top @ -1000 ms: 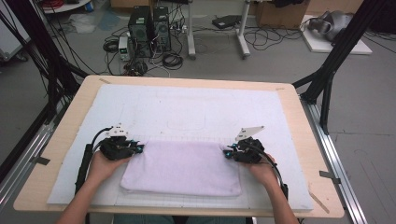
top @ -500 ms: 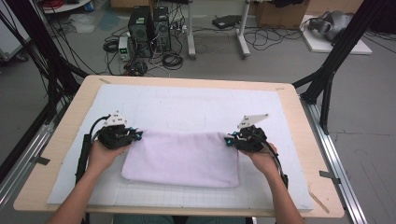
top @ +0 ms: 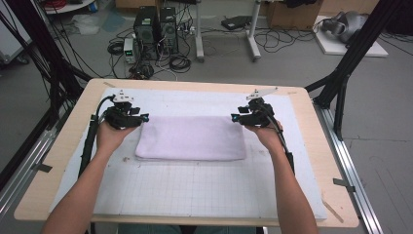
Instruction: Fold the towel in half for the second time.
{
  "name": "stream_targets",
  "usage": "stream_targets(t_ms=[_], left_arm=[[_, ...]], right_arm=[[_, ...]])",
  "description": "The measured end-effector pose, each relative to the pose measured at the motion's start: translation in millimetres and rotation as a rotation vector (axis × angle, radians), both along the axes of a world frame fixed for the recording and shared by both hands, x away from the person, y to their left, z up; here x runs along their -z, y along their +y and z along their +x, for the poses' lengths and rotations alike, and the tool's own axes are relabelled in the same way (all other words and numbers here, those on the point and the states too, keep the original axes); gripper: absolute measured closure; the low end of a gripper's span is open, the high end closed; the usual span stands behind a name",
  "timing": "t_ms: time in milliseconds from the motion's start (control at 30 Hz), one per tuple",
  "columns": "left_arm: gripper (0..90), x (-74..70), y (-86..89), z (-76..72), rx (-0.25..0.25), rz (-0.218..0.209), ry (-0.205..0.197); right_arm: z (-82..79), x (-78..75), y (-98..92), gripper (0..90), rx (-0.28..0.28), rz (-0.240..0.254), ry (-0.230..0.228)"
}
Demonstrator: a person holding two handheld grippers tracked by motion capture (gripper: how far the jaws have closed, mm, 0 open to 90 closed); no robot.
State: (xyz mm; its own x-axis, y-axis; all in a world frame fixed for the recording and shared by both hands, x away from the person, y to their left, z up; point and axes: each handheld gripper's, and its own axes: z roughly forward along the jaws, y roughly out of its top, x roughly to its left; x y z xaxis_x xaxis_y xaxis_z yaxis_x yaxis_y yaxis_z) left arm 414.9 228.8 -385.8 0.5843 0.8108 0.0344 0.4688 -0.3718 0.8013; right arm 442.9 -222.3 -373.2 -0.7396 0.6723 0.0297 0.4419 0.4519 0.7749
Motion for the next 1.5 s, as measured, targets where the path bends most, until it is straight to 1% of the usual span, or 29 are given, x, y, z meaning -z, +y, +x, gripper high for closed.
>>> stream_targets(t_ms=[33, 67, 100, 133, 167, 200, 267, 300, 333, 367, 433, 467, 500, 567, 600, 633, 667, 700, 767, 800, 867, 1000, 1067, 1167, 1267, 1300, 1367, 1433, 1500], left_arm=[[51.1, 3.5, 0.8, -4.0, 0.012, -0.014, 0.01], [51.4, 6.5, 0.6, -6.7, 0.036, -0.015, 0.042], [51.8, 9.7, -0.9, -11.7, 0.052, 0.001, 0.036], [55.3, 12.7, -1.7, -18.4, 0.066, 0.002, 0.022], [59.1, 15.8, -1.9, -23.8, 0.084, -0.011, 0.026], [60.9, 20.0, -2.5, -30.2, 0.106, -0.011, 0.033], [64.7, 26.6, -2.6, -38.7, 0.121, -0.006, 0.035], [65.7, 30.4, -2.0, -42.8, 0.128, -0.01, 0.042], [65.9, 33.6, -2.2, -45.5, 0.137, -0.002, 0.057], [65.9, 36.7, -1.9, -49.0, 0.14, 0.008, 0.051], [65.8, 41.8, -0.7, -54.1, 0.149, 0.008, 0.065], [65.5, 44.1, -0.2, -56.6, 0.151, 0.02, 0.063], [65.4, 46.6, 0.7, -59.2, 0.152, 0.018, 0.061], [65.1, 52.1, 2.1, -63.5, 0.16, 0.017, 0.065], [64.9, 54.6, 2.4, -65.9, 0.159, 0.019, 0.06], [64.8, 56.2, 3.2, -68.4, 0.155, 0.014, 0.042], [64.7, 57.1, 3.5, -69.4, 0.151, 0.01, 0.038], [64.6, 57.3, 3.7, -69.5, 0.15, 0.006, 0.037], [63.0, 57.1, 4.1, -69.5, 0.143, 0.0, 0.04], [61.0, 56.3, 4.7, -69.3, 0.142, -0.001, 0.043], [56.0, 54.3, 6.1, -69.9, 0.134, -0.018, 0.05], [48.2, 48.0, 8.2, -74.2, 0.125, -0.045, 0.049], [42.9, 43.6, 8.8, -77.9, 0.121, -0.068, 0.047], [37.5, 37.4, 9.3, -84.9, 0.119, -0.097, 0.035], [34.9, 32.8, 11.1, -90.7, 0.129, -0.098, 0.034], [35.0, 32.5, 11.0, -92.7, 0.13, -0.106, 0.038], [34.8, 32.3, 12.0, -97.1, 0.137, -0.106, 0.037], [34.2, 32.5, 11.4, -101.2, 0.137, -0.109, 0.037], [32.8, 31.0, 10.8, -104.0, 0.14, -0.094, 0.029]], right_arm=[[-1.6, 4.2, 1.4, 52.1, -0.009, -0.015, 0.01], [-4.0, 8.1, 2.7, 52.3, -0.01, -0.022, 0.019], [-6.9, 11.3, 3.9, 52.5, -0.012, -0.018, 0.038], [-10.5, 14.3, 5.4, 53.0, -0.022, -0.014, 0.045], [-15.1, 16.9, 7.4, 54.2, -0.033, -0.015, 0.049], [-20.6, 19.2, 9.8, 55.0, -0.042, -0.017, 0.057], [-30.8, 24.1, 13.4, 58.2, -0.073, -0.012, 0.069], [-35.5, 26.4, 14.9, 59.6, -0.095, -0.008, 0.069], [-39.8, 28.1, 16.2, 59.6, -0.104, -0.018, 0.062], [-43.9, 30.0, 17.0, 59.9, -0.102, -0.018, 0.064], [-50.8, 35.6, 17.5, 60.0, -0.109, -0.01, 0.078], [-53.1, 37.8, 17.7, 60.0, -0.106, -0.012, 0.078], [-55.9, 41.2, 17.7, 59.9, -0.108, -0.007, 0.077], [-60.2, 47.7, 17.8, 59.7, -0.112, -0.021, 0.091], [-62.2, 51.4, 17.9, 59.6, -0.113, -0.03, 0.095], [-63.6, 55.1, 17.6, 58.6, -0.113, -0.041, 0.102], [-63.8, 58.6, 18.1, 57.3, -0.11, -0.065, 0.132], [-64.1, 59.8, 17.9, 56.8, -0.108, -0.058, 0.136], [-64.3, 57.8, 18.0, 53.5, -0.105, -0.056, 0.13], [-65.4, 56.4, 19.1, 51.6, -0.099, -0.059, 0.117], [-67.9, 53.3, 20.9, 48.1, -0.105, -0.046, 0.102], [-73.1, 46.2, 23.1, 36.5, -0.097, -0.014, 0.079], [-76.3, 43.3, 23.9, 29.0, -0.098, 0.005, 0.074], [-82.1, 38.9, 24.8, 21.2, -0.092, 0.003, 0.069], [-88.3, 33.8, 23.9, 17.6, -0.084, -0.005, 0.059], [-90.8, 32.0, 23.9, 16.2, -0.081, -0.006, 0.057], [-95.0, 29.0, 23.5, 13.7, -0.08, -0.005, 0.052], [-98.0, 26.9, 23.1, 13.3, -0.084, -0.004, 0.048], [-101.7, 25.7, 21.0, 13.3, -0.087, 0.008, 0.022]])
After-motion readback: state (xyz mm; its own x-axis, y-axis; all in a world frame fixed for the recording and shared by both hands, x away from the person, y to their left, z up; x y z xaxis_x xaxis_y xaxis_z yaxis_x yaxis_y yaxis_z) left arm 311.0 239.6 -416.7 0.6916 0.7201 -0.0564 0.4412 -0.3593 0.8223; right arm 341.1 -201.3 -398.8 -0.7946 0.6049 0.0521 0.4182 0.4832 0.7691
